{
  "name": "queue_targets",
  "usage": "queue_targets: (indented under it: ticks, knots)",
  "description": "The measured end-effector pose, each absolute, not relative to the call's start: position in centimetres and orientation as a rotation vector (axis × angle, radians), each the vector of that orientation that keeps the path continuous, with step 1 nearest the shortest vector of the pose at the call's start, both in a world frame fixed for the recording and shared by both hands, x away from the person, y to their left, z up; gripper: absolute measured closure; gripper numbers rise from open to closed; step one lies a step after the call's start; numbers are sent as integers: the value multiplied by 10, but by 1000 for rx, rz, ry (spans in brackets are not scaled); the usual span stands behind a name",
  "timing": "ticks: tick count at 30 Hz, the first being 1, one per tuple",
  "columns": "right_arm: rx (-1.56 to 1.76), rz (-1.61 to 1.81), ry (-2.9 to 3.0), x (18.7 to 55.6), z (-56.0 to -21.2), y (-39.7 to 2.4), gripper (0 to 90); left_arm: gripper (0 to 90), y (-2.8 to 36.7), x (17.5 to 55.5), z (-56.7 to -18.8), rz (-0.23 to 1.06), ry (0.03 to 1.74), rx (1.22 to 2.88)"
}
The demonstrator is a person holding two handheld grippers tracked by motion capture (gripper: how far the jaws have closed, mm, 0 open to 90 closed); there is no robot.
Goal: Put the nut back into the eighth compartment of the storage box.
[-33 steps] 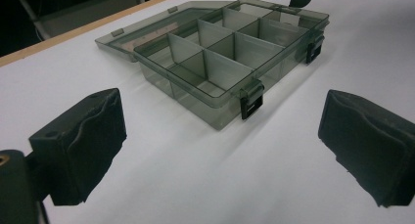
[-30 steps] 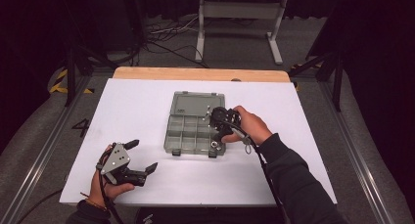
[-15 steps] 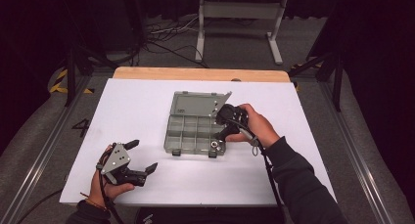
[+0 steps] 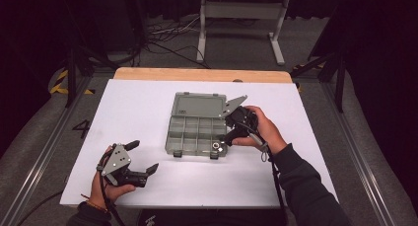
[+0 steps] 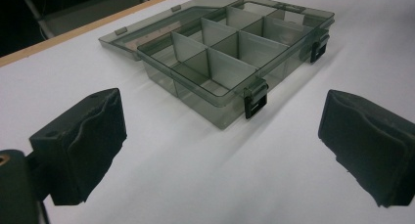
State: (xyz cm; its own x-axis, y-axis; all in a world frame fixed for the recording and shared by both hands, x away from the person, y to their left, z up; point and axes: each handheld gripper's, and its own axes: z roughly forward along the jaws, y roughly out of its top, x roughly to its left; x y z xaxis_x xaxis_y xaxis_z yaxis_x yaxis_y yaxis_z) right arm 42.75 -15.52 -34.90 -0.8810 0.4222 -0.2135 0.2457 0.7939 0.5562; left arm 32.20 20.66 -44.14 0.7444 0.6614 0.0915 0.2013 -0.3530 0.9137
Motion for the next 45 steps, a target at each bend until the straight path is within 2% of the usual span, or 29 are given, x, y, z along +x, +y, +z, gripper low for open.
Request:
queue_targets:
  ticks: [14,45]
  knots:
    - [530,893,2504,411,-355,-175,137,43,205,322,-442,552,661,1924]
    - [575,1069,2295,377,-386,-216,113,44,203,327,-443,553,661,1935]
